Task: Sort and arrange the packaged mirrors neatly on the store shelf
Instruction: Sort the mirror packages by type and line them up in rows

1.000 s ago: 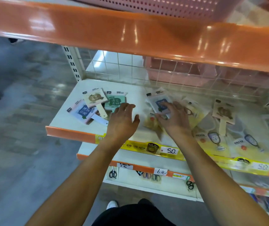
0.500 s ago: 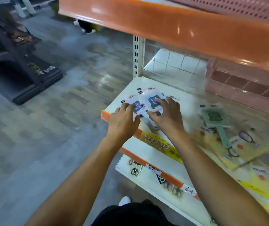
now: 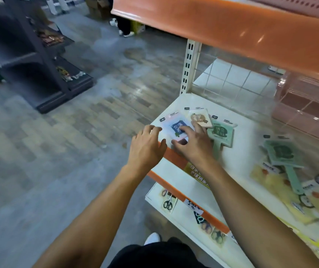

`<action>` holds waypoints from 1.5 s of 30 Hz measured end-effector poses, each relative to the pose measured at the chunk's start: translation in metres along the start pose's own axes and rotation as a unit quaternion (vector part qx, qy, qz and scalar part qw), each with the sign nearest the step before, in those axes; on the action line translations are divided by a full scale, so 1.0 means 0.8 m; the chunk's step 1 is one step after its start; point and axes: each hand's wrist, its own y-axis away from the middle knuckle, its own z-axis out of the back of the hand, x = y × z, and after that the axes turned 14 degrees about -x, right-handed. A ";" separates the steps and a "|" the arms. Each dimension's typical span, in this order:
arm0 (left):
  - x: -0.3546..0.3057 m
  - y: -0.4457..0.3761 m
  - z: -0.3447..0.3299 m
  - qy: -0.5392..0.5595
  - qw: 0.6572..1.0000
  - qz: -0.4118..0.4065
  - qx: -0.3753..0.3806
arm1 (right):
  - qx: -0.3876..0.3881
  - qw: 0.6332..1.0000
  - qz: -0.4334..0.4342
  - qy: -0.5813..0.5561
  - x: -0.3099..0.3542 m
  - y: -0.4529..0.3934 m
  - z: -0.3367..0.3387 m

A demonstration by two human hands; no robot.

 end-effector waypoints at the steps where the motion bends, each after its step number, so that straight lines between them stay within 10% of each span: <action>1: 0.002 0.000 -0.001 0.002 1.000 -0.002 -0.001 | 0.007 1.000 0.005 0.013 -0.001 0.002 -0.001; 16: -0.019 -0.014 -0.009 0.024 1.000 -0.002 0.007 | -0.009 1.000 0.007 -0.006 -0.016 0.018 0.009; 45: -0.275 0.049 -0.081 0.160 0.947 -0.252 0.115 | -0.210 0.942 -0.229 0.124 -0.201 0.147 0.195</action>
